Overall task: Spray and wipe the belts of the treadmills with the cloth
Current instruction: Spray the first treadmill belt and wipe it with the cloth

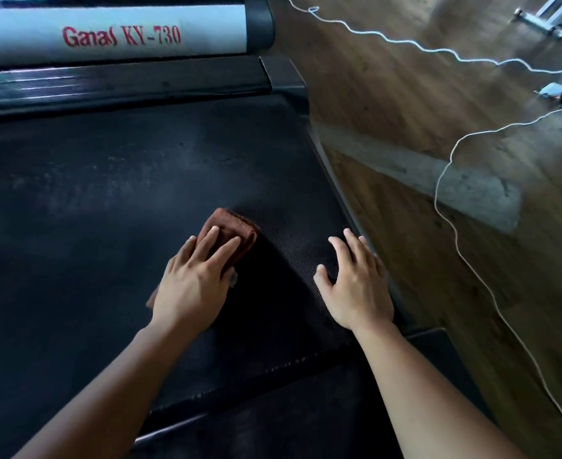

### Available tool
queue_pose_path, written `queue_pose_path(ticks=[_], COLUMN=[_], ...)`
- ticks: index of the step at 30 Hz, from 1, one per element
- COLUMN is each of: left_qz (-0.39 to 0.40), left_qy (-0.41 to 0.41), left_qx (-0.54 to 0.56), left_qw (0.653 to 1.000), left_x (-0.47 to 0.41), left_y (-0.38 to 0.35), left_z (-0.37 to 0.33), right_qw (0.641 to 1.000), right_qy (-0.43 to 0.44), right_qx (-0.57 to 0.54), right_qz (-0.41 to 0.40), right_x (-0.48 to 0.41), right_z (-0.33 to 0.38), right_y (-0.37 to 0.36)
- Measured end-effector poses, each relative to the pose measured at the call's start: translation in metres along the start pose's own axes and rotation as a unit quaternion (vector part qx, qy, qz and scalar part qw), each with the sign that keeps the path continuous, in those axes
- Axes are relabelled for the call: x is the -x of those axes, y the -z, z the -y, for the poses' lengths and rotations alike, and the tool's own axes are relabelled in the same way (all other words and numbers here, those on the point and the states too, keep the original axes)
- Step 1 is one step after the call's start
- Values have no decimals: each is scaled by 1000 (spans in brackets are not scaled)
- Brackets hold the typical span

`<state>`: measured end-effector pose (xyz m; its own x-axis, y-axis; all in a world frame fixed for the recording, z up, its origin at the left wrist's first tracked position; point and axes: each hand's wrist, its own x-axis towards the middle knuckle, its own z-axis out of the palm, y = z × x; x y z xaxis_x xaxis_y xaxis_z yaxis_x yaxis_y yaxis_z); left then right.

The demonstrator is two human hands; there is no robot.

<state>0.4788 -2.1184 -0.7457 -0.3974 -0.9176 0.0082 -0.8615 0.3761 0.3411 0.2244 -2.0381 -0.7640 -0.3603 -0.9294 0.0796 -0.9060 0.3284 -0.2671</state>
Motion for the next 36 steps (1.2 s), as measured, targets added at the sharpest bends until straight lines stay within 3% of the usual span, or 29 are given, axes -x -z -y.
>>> queue_pose_path(ticks=[11,24,36], left_qz=[-7,-30,-60], left_qy=[10,125,215], left_qx=[-36,-32,-26], left_qw=[999,991,974], left_x=[8,18,30], left_y=[24,55,68], left_z=[37,119,200], right_qw=[1000,990,980], right_qy=[24,127,169], right_qx=[-14,-41,-25], right_qz=[3,46,102], right_x=[0,-24,-45], right_z=[14,130,224], right_y=[5,-15,-53])
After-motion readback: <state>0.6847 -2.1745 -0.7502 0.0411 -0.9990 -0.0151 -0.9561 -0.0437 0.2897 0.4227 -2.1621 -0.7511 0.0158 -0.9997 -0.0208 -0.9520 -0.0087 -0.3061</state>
